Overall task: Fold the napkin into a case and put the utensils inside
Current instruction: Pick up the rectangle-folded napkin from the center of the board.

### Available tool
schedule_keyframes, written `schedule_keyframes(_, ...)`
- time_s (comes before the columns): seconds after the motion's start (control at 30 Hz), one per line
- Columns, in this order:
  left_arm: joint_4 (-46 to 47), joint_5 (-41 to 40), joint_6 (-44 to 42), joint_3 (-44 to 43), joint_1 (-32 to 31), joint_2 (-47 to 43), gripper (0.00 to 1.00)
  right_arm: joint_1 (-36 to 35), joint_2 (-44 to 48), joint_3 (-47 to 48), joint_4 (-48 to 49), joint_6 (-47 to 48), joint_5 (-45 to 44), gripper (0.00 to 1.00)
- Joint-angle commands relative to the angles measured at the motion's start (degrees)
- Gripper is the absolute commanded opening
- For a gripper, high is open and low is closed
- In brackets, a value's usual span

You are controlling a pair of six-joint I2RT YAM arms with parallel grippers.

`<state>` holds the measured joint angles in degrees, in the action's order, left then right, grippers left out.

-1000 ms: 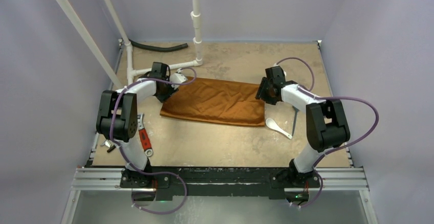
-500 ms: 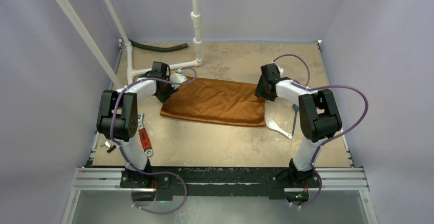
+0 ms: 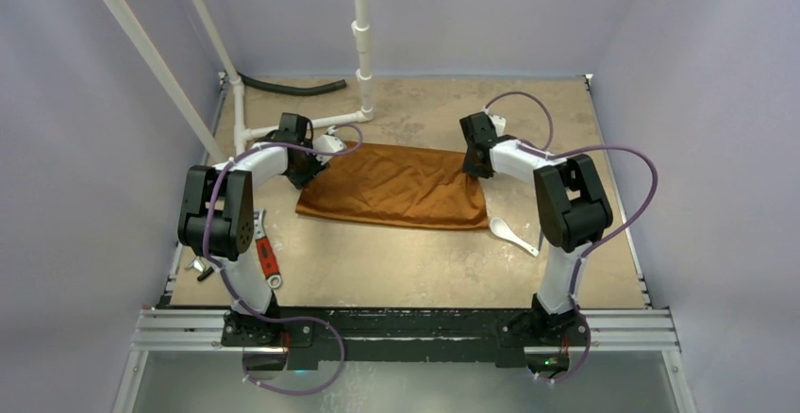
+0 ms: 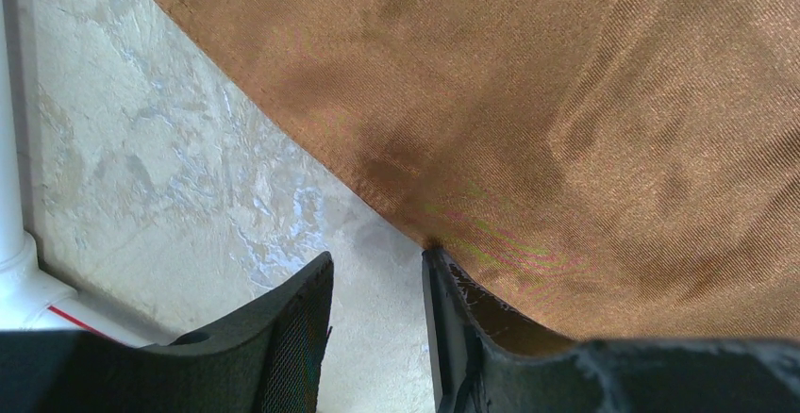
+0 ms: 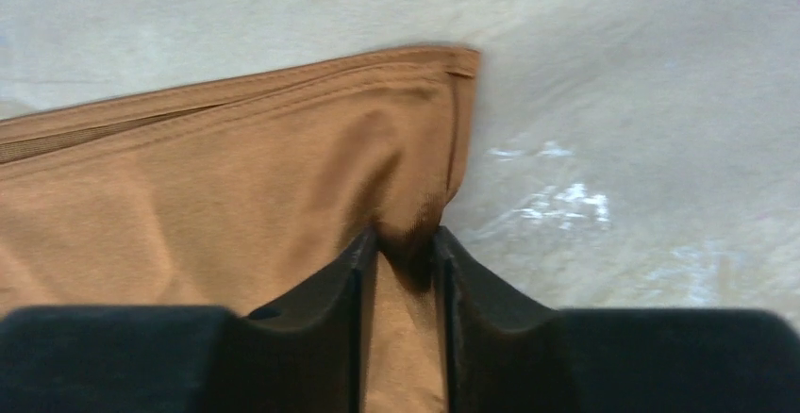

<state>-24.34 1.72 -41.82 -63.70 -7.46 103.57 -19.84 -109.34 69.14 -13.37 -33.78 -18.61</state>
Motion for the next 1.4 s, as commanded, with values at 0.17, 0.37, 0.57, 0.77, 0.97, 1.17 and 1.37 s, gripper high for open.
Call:
schedule_keyframes(0.17, -3.0, 4.5, -1.1, 0.6, 0.0, 2.6, 0.4, -2.8, -2.8, -1.5, -7.8, -3.9, 7.7, 0.0)
schedule_keyframes(0.37, -3.1, 6.0, -1.0, 0.9, 0.0, 4.3, 0.4, -2.3, 4.1, -2.1, -7.6, -3.4, 6.8, 0.0)
schedule_keyframes(0.57, -5.5, 7.5, -0.9, 1.0, -0.4, 3.3, 0.39, 0.5, 9.0, -5.0, -8.6, 1.9, 10.1, 0.0)
schedule_keyframes(0.77, -7.8, 9.0, -1.6, 2.4, -3.2, 1.8, 0.38, 3.1, 15.4, -7.6, -10.4, 4.6, 11.9, 0.0)
schedule_keyframes(0.97, -8.2, 10.3, 0.1, 3.6, -6.0, 1.2, 0.38, 3.4, 17.3, -6.7, -10.8, 4.5, 13.8, 0.0)
schedule_keyframes(1.17, -8.7, 9.7, 0.2, 4.0, -6.2, 0.1, 0.37, 2.8, 16.0, -1.7, -9.1, 4.4, 15.7, 0.0)
schedule_keyframes(1.37, -8.3, 9.6, 0.8, 4.6, -5.8, -1.5, 0.35, -4.1, 13.0, 5.7, -10.5, 0.9, 20.2, 0.0)
